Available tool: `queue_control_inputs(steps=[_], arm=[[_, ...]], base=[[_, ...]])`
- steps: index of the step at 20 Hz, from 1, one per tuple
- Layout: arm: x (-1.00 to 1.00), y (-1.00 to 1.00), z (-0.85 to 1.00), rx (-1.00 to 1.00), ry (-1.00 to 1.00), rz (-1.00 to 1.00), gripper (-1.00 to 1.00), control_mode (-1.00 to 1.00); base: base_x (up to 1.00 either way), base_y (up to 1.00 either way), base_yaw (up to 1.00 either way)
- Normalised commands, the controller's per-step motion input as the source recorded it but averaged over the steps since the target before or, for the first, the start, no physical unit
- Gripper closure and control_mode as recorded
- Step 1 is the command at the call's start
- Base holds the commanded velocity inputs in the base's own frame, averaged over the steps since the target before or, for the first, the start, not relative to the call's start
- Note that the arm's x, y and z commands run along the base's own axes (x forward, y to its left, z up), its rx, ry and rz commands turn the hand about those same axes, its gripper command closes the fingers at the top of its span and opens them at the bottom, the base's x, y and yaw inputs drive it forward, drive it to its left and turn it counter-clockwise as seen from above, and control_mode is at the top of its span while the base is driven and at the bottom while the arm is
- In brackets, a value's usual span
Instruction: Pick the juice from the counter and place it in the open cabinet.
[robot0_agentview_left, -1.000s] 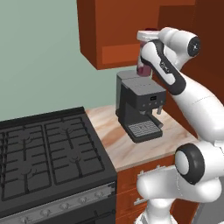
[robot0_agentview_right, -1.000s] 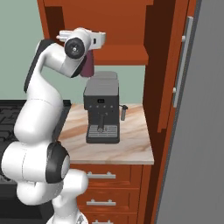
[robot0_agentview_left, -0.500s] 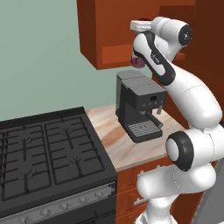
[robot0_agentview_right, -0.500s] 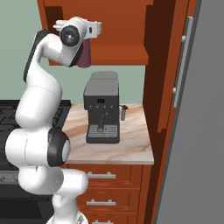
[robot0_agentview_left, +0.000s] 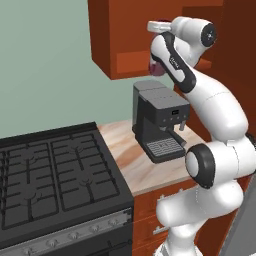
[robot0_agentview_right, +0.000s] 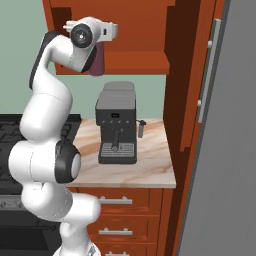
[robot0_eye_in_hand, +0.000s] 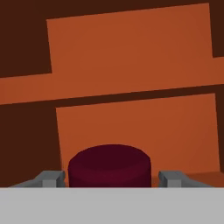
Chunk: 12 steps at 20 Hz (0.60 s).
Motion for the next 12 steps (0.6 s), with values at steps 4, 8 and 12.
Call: queue_control_inputs(steps=[4,8,12], arm=[[0.21,-0.05,0.13,0.01,0.0,-0.02,1.0,-1.0],[0.18,-0.03,0.04,0.0,0.0,-0.01,1.0,-1.0],[0.0,-0.01,0.02,0.0,0.0,0.0,1.0,-1.0]], base=[[0.0,0.0,0.0],[0.0,0.0,0.0],[0.0,0.0,0.0]])
